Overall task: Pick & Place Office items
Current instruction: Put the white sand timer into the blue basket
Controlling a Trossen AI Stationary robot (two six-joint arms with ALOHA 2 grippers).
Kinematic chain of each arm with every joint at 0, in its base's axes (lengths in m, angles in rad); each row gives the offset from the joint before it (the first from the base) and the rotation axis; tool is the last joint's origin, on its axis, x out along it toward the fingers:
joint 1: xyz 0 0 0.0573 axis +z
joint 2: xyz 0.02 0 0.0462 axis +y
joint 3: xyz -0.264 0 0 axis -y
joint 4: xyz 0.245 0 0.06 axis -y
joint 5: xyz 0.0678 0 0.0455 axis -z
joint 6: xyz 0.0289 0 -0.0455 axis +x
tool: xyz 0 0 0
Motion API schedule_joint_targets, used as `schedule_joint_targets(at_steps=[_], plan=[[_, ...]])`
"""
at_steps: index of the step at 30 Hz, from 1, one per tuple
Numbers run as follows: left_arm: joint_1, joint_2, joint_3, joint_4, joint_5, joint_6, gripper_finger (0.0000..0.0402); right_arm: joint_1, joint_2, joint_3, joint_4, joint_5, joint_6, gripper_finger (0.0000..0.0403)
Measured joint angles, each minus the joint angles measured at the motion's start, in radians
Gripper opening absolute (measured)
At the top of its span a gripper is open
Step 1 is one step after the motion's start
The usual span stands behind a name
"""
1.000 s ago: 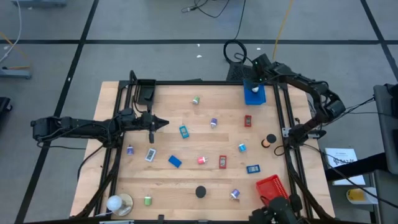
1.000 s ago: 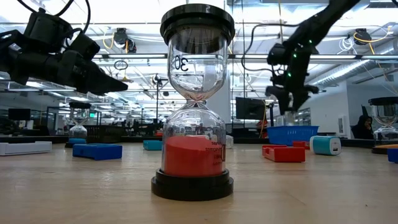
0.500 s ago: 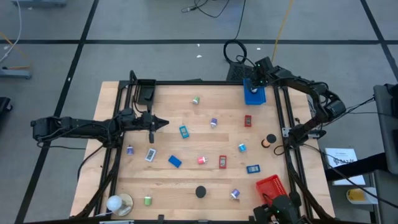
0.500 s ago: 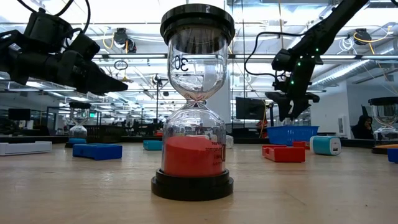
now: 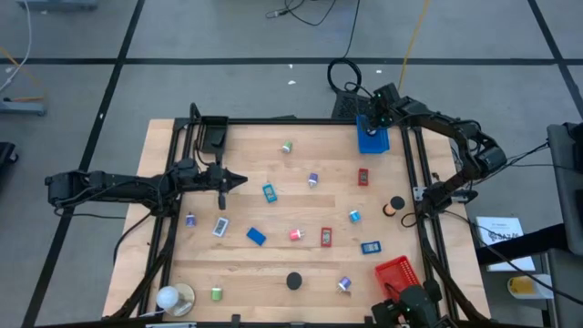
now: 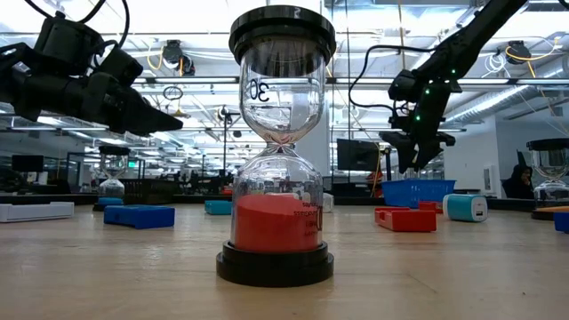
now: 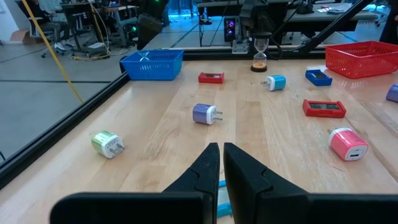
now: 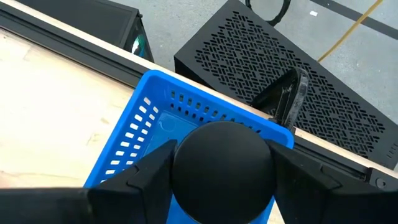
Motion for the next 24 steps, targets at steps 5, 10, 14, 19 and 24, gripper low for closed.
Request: schedule_joint_targets(at_steps=[5, 10, 14, 19, 24], plan=[[0.0, 0.0, 0.0, 0.0, 0.0, -0.002, 0.0031, -0.005, 0.0, 0.0, -0.007, 0.0, -0.004, 0.0212], [0.0, 0.0, 0.0, -0.001, 0.0, -0.002, 0.0031, -0.005, 0.0, 0.0, -0.008, 0.0, -0.011, 0.022], [0.0, 0.0, 0.0, -0.002, 0.0, -0.002, 0.0031, -0.005, 0.0, 0.0, -0.008, 0.0, -0.015, 0.0219], [0.0, 0.0, 0.0, -0.004, 0.0, -0.001, 0.0031, -0.005, 0.0, 0.0, -0.01, 0.002, -0.012, 0.0227], [0.0, 0.0, 0.0, -0.006, 0.0, -0.001, 0.0031, -0.005, 0.0, 0.0, -0.014, 0.003, -0.006, 0.0246]])
